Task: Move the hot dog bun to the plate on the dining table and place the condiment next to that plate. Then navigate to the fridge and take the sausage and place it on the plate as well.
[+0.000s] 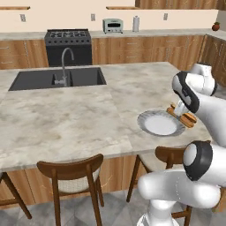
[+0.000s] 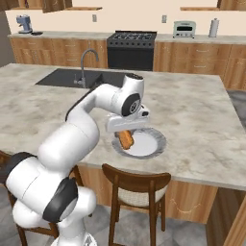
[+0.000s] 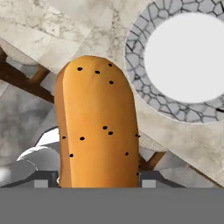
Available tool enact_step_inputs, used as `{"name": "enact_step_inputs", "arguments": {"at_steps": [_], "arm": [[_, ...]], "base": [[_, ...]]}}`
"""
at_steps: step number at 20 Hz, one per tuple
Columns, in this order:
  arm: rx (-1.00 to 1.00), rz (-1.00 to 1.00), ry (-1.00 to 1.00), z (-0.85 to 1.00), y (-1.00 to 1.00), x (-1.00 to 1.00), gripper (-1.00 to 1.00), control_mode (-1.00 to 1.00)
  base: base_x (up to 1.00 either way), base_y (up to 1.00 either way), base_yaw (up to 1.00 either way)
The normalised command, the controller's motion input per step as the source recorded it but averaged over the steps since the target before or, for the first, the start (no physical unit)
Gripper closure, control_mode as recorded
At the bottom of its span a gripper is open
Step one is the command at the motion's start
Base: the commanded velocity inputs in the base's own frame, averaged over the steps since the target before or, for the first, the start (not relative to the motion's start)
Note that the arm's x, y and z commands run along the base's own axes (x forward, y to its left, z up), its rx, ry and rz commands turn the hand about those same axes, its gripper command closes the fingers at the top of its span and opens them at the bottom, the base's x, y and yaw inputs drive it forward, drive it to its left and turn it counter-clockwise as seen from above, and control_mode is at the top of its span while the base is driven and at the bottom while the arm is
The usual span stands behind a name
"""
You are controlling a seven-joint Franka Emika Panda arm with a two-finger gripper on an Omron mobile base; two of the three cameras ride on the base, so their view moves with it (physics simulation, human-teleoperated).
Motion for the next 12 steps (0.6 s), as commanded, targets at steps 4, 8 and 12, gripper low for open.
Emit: {"name": "enact_step_inputs", "arguments": {"at_steps": [4,8,12], "arm": [[0.01,0.01,0.12,-0.53,-0.08,0.47,1.00,-1.00],[-0.01,0.01,0.12,-0.50,0.00,0.61,1.00,-1.00],[0.00,0.01,0.09,-0.52,0.00,0.66,1.00,-1.00]], "base": [[0.00,0.00,0.00],[0.00,0.00,0.00],[0.00,0.00,0.00]]}}
